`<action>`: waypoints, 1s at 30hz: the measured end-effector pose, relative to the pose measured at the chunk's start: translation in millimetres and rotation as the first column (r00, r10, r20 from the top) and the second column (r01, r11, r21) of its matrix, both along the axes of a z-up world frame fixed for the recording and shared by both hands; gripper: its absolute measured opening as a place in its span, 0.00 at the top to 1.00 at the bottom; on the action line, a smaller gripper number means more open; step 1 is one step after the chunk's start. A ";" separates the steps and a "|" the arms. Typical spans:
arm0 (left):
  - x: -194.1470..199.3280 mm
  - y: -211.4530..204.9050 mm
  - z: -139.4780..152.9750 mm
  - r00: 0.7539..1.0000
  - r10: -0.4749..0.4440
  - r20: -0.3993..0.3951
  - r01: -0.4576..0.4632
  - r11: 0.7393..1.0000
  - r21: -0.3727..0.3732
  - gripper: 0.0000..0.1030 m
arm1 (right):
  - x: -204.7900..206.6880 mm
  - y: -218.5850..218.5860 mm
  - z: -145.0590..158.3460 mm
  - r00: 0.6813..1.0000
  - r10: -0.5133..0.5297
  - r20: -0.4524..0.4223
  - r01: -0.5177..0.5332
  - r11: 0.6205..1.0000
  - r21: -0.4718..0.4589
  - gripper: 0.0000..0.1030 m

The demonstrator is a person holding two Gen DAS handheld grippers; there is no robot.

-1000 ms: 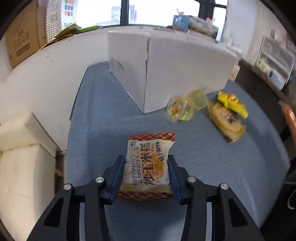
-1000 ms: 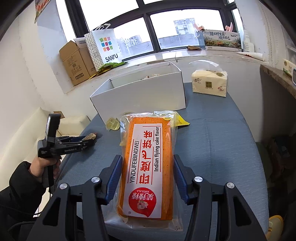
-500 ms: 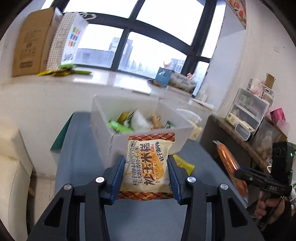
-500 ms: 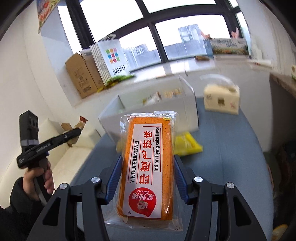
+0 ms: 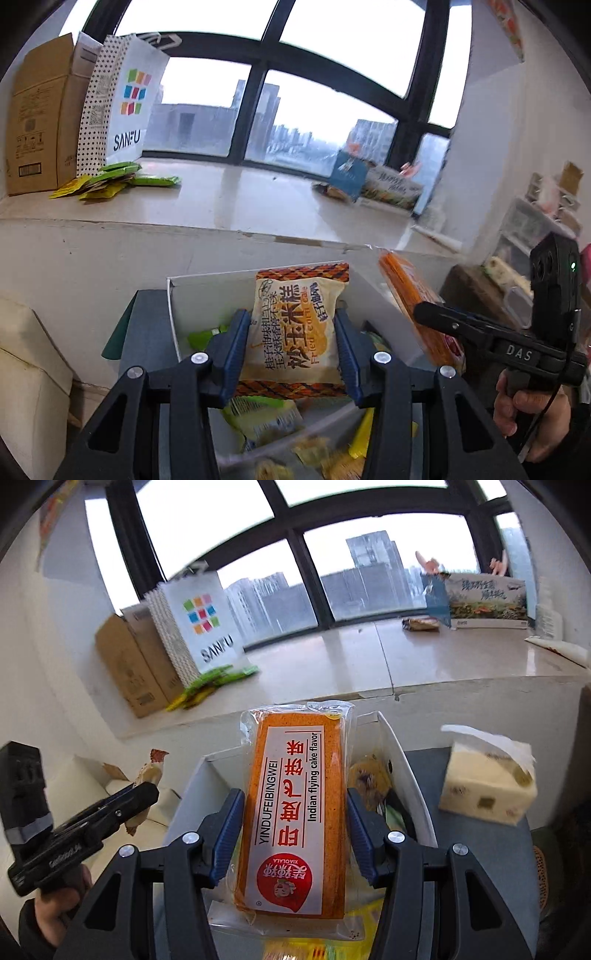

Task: Organize snacks
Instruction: 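Release both packets into the white box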

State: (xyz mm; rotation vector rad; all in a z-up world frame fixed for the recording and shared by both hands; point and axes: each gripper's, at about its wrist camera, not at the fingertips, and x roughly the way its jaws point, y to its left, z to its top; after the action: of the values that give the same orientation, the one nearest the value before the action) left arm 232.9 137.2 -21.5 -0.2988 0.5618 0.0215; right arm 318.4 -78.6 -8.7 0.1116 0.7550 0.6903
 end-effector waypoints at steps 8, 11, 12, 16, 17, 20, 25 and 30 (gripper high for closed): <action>44.2 -4.1 -13.4 0.994 0.012 -0.112 -0.003 0.997 0.078 0.28 | 35.2 25.9 -11.8 1.000 -0.017 0.008 0.018 0.995 -0.096 0.29; 44.6 -4.3 -19.7 0.991 0.024 -0.133 -0.011 0.995 0.096 0.00 | 38.7 20.0 -12.0 0.997 -0.066 0.028 0.069 0.992 -0.104 0.00; 43.0 -5.0 -21.5 0.990 0.031 -0.136 -0.016 0.994 0.111 0.00 | 37.7 17.1 -10.9 0.997 -0.069 0.035 0.072 0.992 -0.105 0.00; 35.7 -11.0 -26.9 0.989 0.030 -0.146 -0.010 0.991 0.135 0.00 | 37.3 8.5 -10.5 0.997 -0.076 0.015 0.077 0.991 -0.111 0.00; 32.1 -13.0 -26.6 0.989 0.022 -0.143 -0.003 0.991 0.132 0.00 | 33.7 6.3 -8.3 0.997 -0.074 0.023 0.076 0.992 -0.102 0.00; 22.4 -19.1 -22.6 0.990 -0.002 -0.142 0.022 0.990 0.138 0.00 | 21.0 1.5 -1.7 0.996 -0.062 0.058 0.067 0.994 -0.084 0.00; -5.8 -29.8 -7.5 0.994 -0.035 -0.105 0.048 0.991 0.124 0.00 | -8.9 -13.1 11.8 0.994 -0.040 0.105 0.046 0.997 -0.057 0.00; -44.4 -48.6 14.2 0.996 -0.080 -0.047 0.085 0.986 0.140 0.00 | -53.5 -34.7 33.9 0.978 -0.003 0.208 0.019 0.997 -0.076 0.00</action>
State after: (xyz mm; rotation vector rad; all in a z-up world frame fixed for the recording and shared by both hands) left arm 188.5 88.7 -7.2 -0.1362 0.6096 -0.0125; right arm 264.9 -113.2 25.2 -0.0275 0.5791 0.6502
